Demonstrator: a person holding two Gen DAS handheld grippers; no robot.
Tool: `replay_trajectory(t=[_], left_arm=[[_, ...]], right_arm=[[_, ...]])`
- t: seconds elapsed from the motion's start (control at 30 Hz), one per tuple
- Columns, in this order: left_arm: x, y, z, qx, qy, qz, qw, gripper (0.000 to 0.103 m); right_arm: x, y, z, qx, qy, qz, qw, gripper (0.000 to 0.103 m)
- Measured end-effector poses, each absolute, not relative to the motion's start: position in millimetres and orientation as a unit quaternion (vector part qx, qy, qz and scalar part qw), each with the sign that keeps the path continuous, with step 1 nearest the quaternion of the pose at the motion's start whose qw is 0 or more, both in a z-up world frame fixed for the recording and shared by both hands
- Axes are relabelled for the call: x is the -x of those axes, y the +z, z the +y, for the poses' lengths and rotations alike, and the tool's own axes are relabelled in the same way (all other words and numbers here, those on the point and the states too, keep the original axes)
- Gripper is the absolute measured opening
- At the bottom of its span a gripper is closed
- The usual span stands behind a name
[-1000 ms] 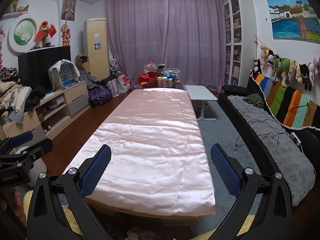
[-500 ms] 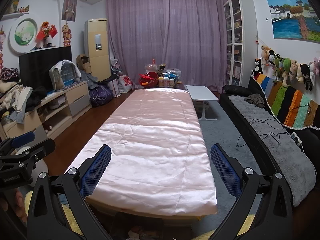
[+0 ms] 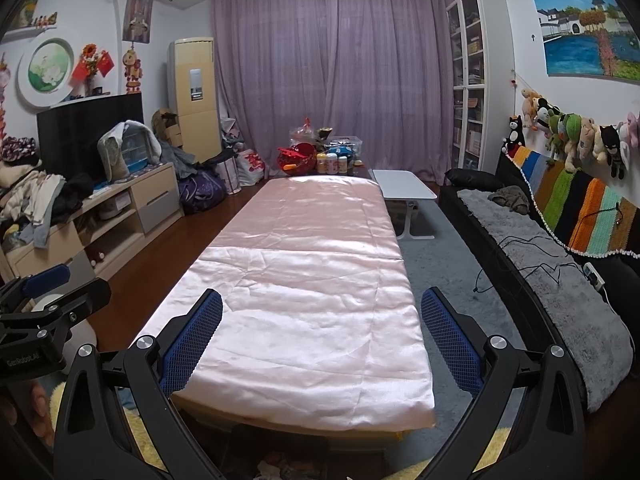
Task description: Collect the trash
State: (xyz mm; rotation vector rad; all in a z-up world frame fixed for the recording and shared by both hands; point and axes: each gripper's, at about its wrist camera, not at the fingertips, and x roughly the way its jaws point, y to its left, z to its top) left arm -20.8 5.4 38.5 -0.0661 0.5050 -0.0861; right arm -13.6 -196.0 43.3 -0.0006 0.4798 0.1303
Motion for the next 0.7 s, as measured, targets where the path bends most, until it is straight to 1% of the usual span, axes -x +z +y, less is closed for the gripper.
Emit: replay_trajectory(t=[0.7], left_arm=[[23.1, 37.9, 6.1, 0.032, -0.043, 0.248, 0.967, 0.095]], right_arm=[[14.6, 44.1, -194.6, -0.001, 0.066, 0.238, 0.969, 0.100]])
